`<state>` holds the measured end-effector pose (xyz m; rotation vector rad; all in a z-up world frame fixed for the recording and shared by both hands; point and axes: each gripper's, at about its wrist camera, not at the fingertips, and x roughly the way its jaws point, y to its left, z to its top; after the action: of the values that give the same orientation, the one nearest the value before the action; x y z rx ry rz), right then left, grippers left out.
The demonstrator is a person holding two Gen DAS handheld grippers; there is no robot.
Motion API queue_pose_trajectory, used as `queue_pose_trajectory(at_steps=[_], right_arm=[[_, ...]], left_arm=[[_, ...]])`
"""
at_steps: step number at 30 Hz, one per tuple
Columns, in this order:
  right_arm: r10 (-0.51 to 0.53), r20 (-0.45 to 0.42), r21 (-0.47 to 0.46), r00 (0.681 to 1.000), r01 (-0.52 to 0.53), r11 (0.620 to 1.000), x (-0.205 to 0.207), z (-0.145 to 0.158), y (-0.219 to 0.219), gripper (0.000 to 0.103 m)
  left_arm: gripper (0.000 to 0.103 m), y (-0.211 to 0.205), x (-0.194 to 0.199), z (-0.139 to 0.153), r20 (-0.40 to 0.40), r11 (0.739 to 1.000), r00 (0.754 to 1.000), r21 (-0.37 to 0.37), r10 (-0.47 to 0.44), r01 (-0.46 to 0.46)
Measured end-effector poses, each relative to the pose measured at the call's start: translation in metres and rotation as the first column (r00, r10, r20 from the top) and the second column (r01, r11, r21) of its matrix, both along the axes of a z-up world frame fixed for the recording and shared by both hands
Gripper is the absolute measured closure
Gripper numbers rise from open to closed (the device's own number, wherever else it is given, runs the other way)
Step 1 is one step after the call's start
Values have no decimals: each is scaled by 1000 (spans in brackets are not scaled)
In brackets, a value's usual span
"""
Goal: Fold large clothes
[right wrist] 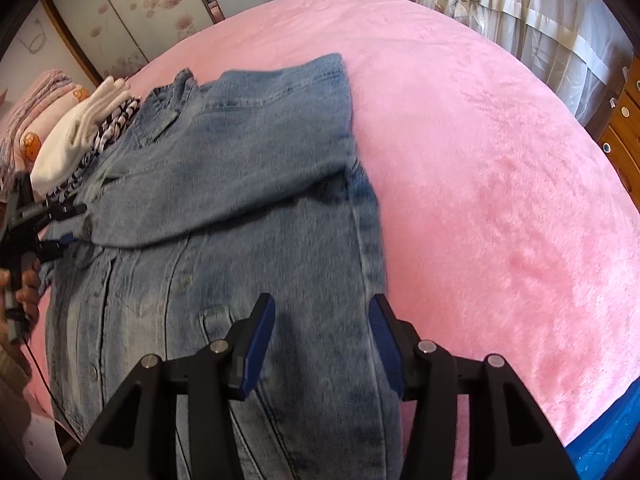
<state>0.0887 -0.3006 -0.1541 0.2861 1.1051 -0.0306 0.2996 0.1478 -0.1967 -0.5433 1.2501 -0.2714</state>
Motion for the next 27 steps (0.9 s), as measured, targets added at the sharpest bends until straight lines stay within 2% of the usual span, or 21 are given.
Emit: queue_pose_trajectory(at_steps=[2,3,4,7,8,11,14,17,19,23,25,26,27], right_arm=[[-23,14,-3,1000,23,1000,11,5,-9,53],[-32,22,-1,999,32,999,18,7,-14,53],[-39,27,2,999,39,999,24,8,-17,53],[-49,13,21,999,49,999,50,4,-29,53],[-46,6,24,999,45,999,58,1,-30,53],[-18,-15,21,1000,19,1000,81,-10,-27,55],[2,-55,24,998,-1,1000,96,-22,-20,58],[30,-61,-32,998,-32,999,97,-24,-9,59],[45,-58,-61,997,-49,997,95,-22,-4,59],[75,-52,-93,996,-79,993,92,-23,-1,59],[88,-46,-132,995,-93,987,89,-23,0,79],[96,-42,-140,994,-101,985,88,-24,2,85],[97,-39,-152,994,-102,983,87,-24,3,85]], left_arm=[[50,-6,1,-1,-3,999,1000,-32,-28,28],[72,-10,1,-3,-9,998,999,-43,-51,51],[92,-20,2,-1,-17,997,997,0,-80,80],[95,-34,0,7,6,988,994,111,-107,106],[96,-35,-1,11,17,988,995,124,-100,97],[97,-36,-10,39,132,992,990,121,-56,40],[98,-32,-27,67,259,991,966,125,1,-35],[99,-26,-51,75,325,983,945,155,47,-102],[99,-16,-63,62,301,975,951,178,77,-135],[97,8,-64,12,150,967,981,202,124,-153],[96,15,-60,2,159,970,978,177,137,-164],[96,15,-59,2,164,969,977,180,139,-168],[96,14,-56,3,161,968,977,188,139,-169]])
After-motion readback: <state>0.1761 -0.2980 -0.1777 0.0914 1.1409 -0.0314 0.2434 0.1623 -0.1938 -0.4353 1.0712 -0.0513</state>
